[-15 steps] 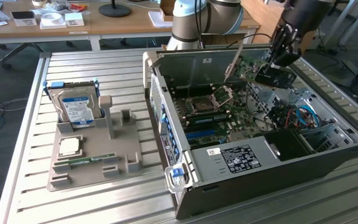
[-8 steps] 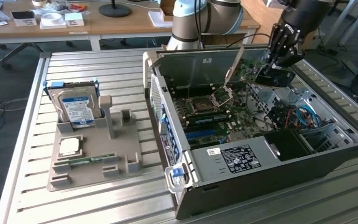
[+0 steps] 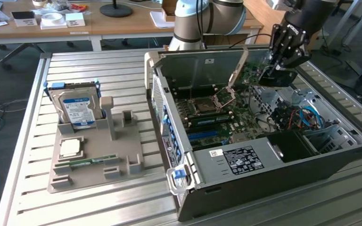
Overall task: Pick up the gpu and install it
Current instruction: 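Insert the gpu into the slot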
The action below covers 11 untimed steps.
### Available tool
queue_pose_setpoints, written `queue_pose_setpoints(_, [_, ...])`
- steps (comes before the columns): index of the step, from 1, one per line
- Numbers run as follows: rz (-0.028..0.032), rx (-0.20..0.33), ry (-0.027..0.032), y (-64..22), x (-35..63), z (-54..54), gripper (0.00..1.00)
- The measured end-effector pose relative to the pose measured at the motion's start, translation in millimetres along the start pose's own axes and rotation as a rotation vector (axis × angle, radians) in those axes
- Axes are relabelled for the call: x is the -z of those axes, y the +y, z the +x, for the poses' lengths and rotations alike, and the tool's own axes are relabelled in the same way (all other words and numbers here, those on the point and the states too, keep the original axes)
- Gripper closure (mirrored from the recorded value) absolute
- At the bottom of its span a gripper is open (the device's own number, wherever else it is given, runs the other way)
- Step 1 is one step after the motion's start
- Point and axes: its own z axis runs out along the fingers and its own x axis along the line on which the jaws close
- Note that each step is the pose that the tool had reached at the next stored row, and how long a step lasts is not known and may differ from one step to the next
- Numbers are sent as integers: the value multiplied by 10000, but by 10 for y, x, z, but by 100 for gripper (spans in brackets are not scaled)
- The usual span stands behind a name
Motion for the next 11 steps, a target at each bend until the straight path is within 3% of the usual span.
queue_pose_setpoints(6, [-21, 998, 72, 0, -1, 0, 73])
queue_pose_setpoints(10, [-17, 1093, 78, 5, -2, 1, 73])
queue_pose_setpoints(11, [12, 1098, 75, 11, -3, 1, 73])
